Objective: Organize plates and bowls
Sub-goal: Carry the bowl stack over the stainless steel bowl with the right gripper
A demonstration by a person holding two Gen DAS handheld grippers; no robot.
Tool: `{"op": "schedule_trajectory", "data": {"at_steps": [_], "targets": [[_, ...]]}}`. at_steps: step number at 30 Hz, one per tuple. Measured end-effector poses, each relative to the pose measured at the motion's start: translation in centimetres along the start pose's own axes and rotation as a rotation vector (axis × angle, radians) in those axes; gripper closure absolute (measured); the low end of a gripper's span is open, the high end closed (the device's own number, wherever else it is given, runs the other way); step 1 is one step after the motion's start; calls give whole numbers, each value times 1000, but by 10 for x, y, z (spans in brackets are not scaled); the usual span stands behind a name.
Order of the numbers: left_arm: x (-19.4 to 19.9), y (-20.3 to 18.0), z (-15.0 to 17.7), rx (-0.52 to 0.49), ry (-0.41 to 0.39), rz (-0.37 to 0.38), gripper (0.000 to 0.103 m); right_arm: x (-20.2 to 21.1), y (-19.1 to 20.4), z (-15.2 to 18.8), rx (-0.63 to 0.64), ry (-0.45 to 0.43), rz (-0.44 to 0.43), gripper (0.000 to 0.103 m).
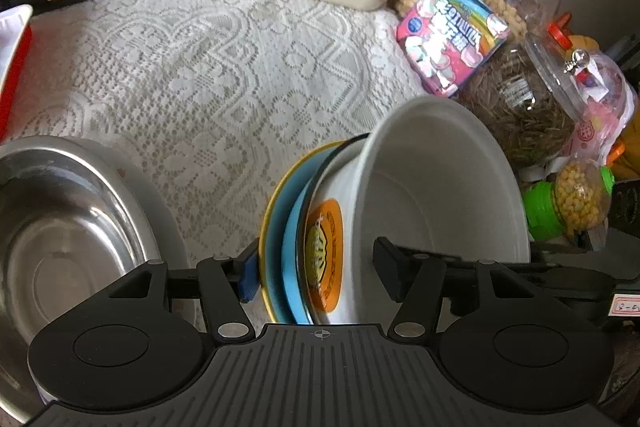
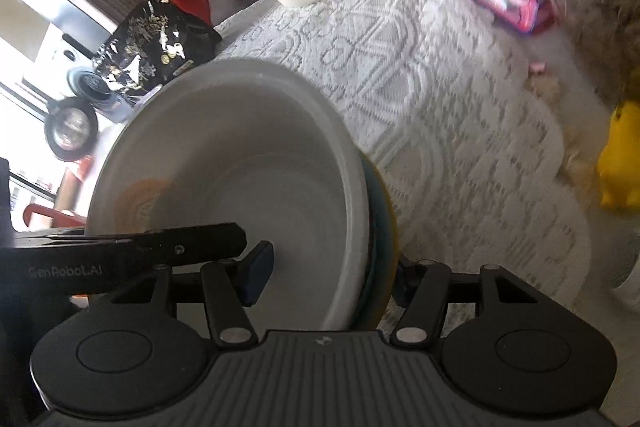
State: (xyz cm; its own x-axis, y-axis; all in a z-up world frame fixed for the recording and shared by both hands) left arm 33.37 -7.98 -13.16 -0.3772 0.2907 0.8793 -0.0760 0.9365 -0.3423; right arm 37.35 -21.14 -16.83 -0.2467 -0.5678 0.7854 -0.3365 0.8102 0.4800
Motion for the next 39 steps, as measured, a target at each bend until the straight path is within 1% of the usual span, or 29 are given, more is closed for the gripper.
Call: {"op": "schedule_trajectory", "data": {"at_steps": [3,7,12,16,21,30,39], "targets": [[-3,1,-3,-6,20,4,41,3,-3,-6,-11,-9,-16,43],[-8,3,-3,-27,36,-34,41,-6,-8,-4,-40,27,-30,43],[-7,7,2,-26,50,-18,41,-11,-9,-1,-82,57,-97,44],[-5,7,5,-27,56,-13,41,-11,-6,0,-85,59,-105,44],[-4,7,5,-12,54,-6,41,-13,-6,3,-117,89,-149,46],[-5,6,7,-38,66,-41,44,-12,-1,7,-97,81,-89,50],[-2,11,10,-25,68,-18,44,-11,4,7,-83,70,-62,50]]}}
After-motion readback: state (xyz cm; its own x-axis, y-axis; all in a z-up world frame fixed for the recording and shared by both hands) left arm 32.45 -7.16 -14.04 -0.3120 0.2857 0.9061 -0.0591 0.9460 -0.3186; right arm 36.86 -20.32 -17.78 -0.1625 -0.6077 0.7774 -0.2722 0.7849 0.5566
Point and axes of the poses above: each gripper's, at about its wrist camera, not at the fingertips, and x roughly against the way its jaws point, y to its left, z to its underside, the point moved 9 cm from there along -x, roughly the way its jaws point, and after that the axes turned 4 degrees about y, right-handed, at the moved point
